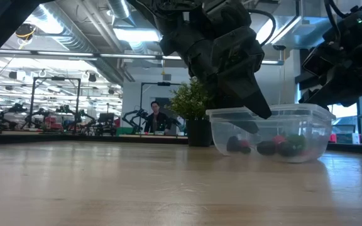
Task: Pick and placing Produce into tupperware
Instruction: Adjust the bin on the table
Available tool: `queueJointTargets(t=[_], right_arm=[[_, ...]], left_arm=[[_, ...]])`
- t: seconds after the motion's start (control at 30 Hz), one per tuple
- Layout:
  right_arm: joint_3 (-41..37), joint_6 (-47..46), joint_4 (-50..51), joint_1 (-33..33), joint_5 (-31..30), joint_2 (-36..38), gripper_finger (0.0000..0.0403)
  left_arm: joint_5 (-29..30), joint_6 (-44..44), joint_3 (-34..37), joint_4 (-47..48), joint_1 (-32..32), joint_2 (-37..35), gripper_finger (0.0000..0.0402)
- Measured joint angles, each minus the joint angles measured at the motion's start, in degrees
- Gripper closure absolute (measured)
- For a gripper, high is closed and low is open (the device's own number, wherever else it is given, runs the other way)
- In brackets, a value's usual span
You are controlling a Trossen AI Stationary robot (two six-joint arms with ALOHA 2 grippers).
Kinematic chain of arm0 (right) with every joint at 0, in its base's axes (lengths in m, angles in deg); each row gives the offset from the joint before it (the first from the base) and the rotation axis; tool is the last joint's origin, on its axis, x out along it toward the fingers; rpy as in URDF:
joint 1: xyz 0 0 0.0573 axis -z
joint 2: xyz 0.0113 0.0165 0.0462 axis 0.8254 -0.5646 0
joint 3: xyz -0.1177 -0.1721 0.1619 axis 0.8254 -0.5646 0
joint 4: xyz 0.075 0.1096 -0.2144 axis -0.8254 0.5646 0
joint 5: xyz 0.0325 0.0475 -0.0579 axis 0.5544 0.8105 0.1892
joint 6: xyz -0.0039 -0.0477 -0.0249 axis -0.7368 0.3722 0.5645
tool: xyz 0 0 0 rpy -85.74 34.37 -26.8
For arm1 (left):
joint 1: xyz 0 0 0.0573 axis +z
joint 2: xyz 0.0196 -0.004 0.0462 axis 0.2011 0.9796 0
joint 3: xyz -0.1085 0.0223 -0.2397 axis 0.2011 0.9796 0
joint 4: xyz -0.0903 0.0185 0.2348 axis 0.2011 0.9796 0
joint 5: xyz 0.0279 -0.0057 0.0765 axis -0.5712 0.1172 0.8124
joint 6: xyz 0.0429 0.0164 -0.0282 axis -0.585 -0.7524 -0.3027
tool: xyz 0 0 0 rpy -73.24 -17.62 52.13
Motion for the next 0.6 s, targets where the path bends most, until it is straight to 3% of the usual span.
queueJointTargets(t=[0.4,0.6], right_arm=[[0.14,1.18,2.46,0.02,-0.69,0.08,0.0176],[-0.11,0.05,4.74,0.09,-0.92,-0.07,0.0176]], left_arm=[[-0.12,-0.12,0.00,-0.62,0.10,-0.48,0.0151],[4.44,-4.00,-0.11,-1.71,0.42,-4.34,0.0151]])
